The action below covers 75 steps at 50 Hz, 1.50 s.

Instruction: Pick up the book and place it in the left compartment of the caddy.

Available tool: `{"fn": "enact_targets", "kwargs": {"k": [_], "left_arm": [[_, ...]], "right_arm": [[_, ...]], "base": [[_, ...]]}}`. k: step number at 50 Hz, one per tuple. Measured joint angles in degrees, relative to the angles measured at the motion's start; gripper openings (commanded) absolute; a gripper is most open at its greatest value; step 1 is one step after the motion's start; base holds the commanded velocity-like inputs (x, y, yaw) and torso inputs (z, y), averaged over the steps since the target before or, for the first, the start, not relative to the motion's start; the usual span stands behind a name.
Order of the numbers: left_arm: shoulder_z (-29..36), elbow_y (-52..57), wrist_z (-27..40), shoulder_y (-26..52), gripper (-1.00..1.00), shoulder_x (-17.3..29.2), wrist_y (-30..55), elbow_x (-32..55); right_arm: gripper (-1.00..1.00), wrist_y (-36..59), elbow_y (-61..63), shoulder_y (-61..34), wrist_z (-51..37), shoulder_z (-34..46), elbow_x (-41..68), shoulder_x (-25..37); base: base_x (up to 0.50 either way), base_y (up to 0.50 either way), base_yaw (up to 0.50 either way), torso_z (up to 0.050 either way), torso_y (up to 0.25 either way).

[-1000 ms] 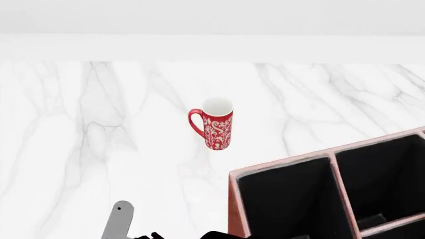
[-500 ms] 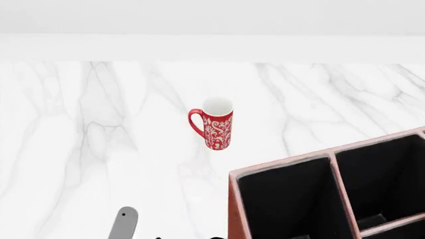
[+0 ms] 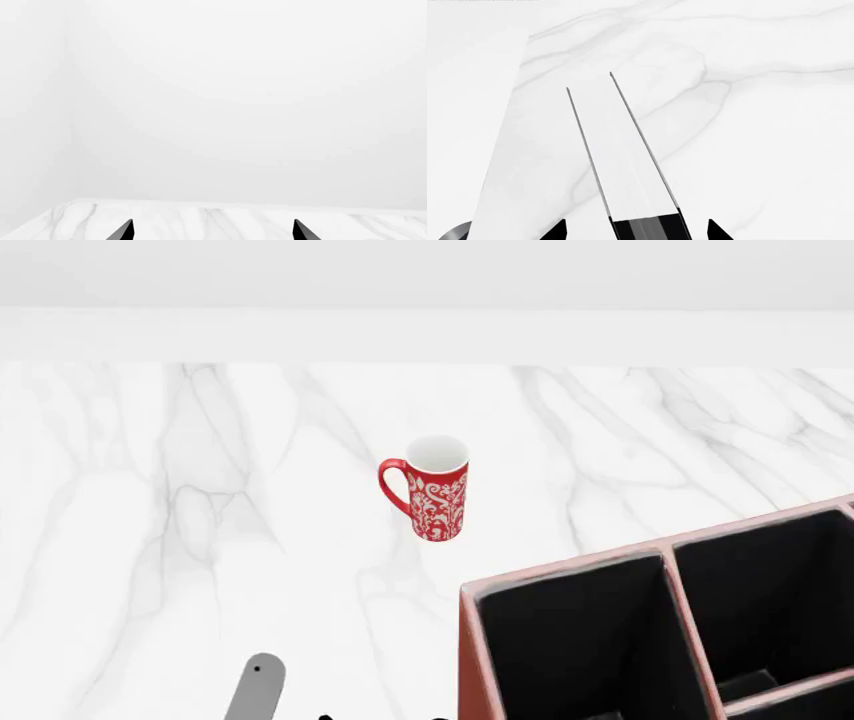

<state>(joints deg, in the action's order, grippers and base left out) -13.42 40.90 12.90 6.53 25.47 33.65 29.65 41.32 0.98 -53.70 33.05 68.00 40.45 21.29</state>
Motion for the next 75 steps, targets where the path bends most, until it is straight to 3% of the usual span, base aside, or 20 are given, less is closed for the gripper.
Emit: {"fn": "enact_targets", "kwargs": {"k": [20,40,55,75], "left_arm": [[0.05,0.12,0.21,-0.13,1.0,0.28,-0.21,0.28],[0.15,0.03,0.49,-0.21,1.0,0.51,-0.45,0.41],[0.3,-0.05,0.72,-0.24,1.0,0.67,-0.64,0.42],[0.67,-0.21,0.93,-0.32,1.0,0.84,-0.99,0.31]], "right_arm": [[-1.0,0.82,0.07,1.07,-2.75,-1.2,2.34,0.47],[-1.0,8.72,9.62,0.41,-13.35,-8.83,10.78,3.65],[-1.0,17.88,17.84,-1.64,-28.89,-15.77,20.36,4.84],[-1.0,27.25,17.75,-5.71,-54.91,-28.43,38.08,4.25]], "base": [[0.0,0.0,0.0,0.0,0.0],[0.0,0.0,0.0,0.0,0.0],[0.0,0.0,0.0,0.0,0.001],[0.0,0.0,0.0,0.0,0.001]]}}
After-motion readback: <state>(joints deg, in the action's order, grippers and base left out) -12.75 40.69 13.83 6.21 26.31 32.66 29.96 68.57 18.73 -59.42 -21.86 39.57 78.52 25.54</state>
